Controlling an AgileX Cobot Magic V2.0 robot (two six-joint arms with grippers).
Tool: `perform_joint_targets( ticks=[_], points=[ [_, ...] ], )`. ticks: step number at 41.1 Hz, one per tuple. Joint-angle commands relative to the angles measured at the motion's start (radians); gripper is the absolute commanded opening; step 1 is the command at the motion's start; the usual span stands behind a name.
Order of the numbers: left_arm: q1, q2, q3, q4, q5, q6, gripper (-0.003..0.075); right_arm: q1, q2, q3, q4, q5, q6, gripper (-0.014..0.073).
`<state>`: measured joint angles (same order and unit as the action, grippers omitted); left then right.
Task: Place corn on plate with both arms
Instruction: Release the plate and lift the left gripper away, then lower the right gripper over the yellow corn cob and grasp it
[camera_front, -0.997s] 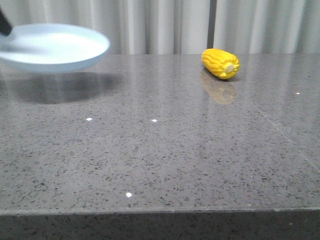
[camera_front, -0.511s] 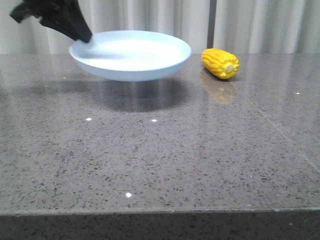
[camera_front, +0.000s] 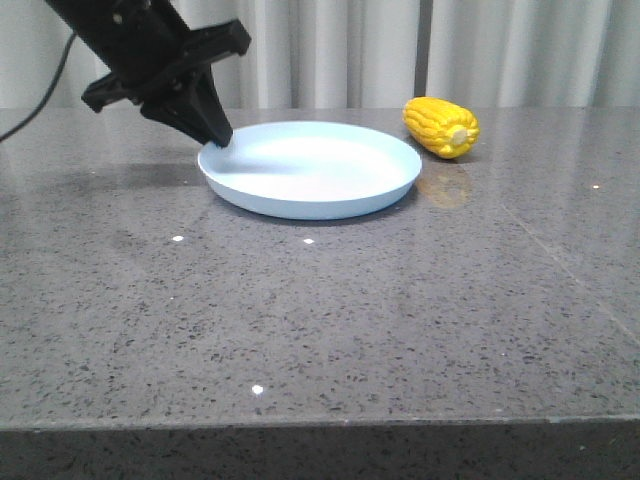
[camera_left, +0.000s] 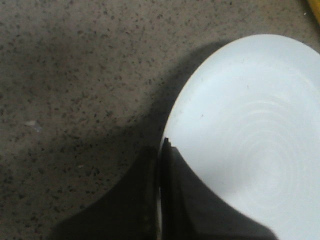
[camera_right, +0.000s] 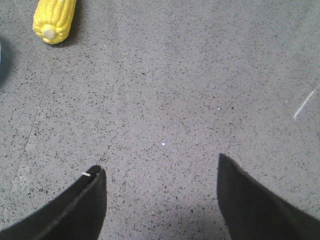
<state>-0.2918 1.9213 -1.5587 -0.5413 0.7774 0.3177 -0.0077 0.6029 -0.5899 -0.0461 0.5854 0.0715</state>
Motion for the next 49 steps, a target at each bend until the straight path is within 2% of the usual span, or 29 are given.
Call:
perform_joint_targets(
  ticks=[1, 4, 9, 13, 20, 29, 37, 49],
  points=[
    [-0.009, -0.053, -0.030, -0.041, -0.025, -0.013, 0.0015, -0.003, 0.007, -0.034, -0.007, -0.064, -0.003, 0.0500],
    [-0.009, -0.053, -0.030, -0.041, -0.021, -0.013, 0.0100, -0.003, 0.007, -0.034, -0.007, -0.064, -0.003, 0.0500],
    [-0.009, -0.053, -0.030, -0.041, -0.014, -0.013, 0.0302, -0.003, 0.007, -0.034, -0.007, -0.064, -0.003, 0.0500],
    [-0.007, -0.071, -0.030, -0.041, 0.001, -0.013, 0.0383, -0.003, 0.007, -0.034, -0.007, -0.065, -0.003, 0.0500],
    [-0.020, -0.165, -0.030, 0.036, 0.001, -0.013, 0.0389, -0.003, 0.007, -0.034, -0.007, -0.065, -0.003, 0.0500],
    [-0.125, -0.333, 0.006, 0.246, 0.008, -0.013, 0.0389, -0.003, 0.007, -0.034, -0.007, -0.064, -0.003, 0.0500],
    [-0.241, -0.502, 0.196, 0.339, -0.042, -0.013, 0.0389, -0.003, 0.007, -0.034, -0.006, -0.064, -0.003, 0.0500],
    [-0.255, -0.797, 0.522, 0.344, -0.155, -0.013, 0.0389, -0.003, 0.007, -0.034, -0.006, -0.065, -0.003, 0.0500]
  ],
)
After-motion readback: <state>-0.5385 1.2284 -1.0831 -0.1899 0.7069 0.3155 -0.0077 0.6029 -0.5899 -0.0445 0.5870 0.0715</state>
